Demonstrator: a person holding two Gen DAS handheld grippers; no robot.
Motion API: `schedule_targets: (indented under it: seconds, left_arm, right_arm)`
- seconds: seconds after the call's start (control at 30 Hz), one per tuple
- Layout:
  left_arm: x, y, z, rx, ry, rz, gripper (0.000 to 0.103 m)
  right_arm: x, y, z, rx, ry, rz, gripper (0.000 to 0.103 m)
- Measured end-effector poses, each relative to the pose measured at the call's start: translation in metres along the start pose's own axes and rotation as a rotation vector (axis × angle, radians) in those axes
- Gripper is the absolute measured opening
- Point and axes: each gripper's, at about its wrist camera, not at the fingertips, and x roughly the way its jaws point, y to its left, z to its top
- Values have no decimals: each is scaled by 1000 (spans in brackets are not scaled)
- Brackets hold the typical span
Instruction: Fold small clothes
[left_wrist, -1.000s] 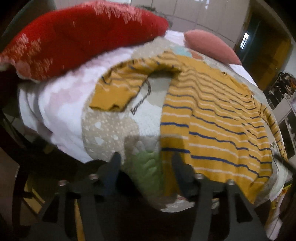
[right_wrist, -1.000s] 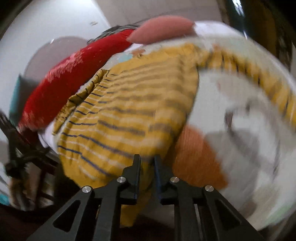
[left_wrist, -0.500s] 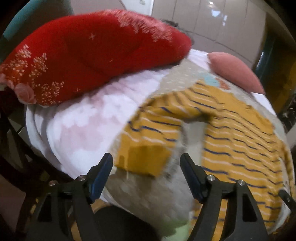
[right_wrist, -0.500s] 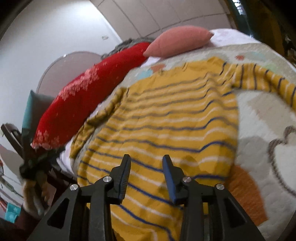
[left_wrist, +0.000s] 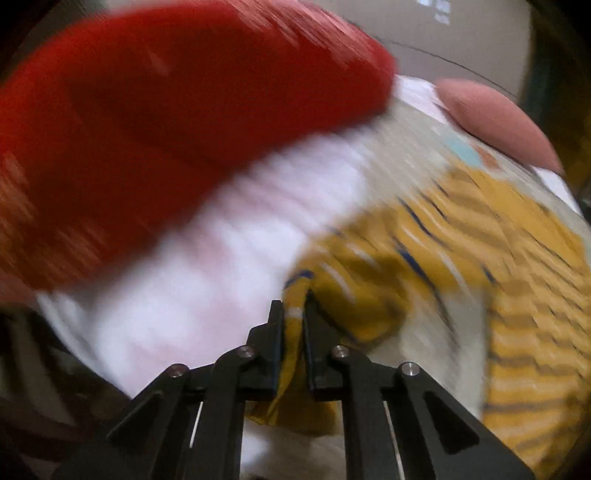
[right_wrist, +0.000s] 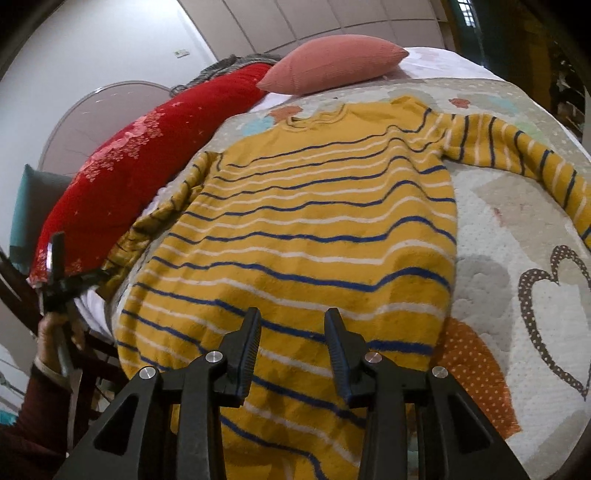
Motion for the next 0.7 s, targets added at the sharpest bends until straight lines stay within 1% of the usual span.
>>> schedule_targets:
  seconds: [0.13, 0.23, 0.3, 0.33, 0.37, 0.43, 0.53, 0.6, 0.7]
  left_arm:
    - [-22, 34, 47, -34, -99, 167, 9]
    - [-31, 40, 69, -36, -111, 192, 9]
    - [-36, 33, 76, -25, -113, 175, 9]
    - [-38, 28, 77, -19, -110, 155, 9]
    - [-43, 18, 78, -12, -104, 108, 9]
    - [-52, -3, 77, -2, -90, -10, 9]
    - [-68, -51, 71, 40, -76, -164, 9]
    - [-77, -99, 70, 98, -63, -258, 9]
    - [-93, -187, 62, 219, -69, -355, 9]
  right_arm:
    - [0, 4, 7, 2, -14, -12, 39]
    - [2, 8, 9, 0, -12, 0, 39]
    - [2, 11, 8, -4, -12, 11, 39]
    - [1, 11, 6, -5, -14, 17, 39]
    - [0, 11, 5, -4, -16, 20, 39]
    - [-4, 8, 2, 7, -25, 27, 39]
    - [-14, -3, -1, 41, -51, 40, 39]
    - [-21, -12, -3, 68, -70, 46, 39]
    - [-34, -28, -8, 107, -105, 53, 39]
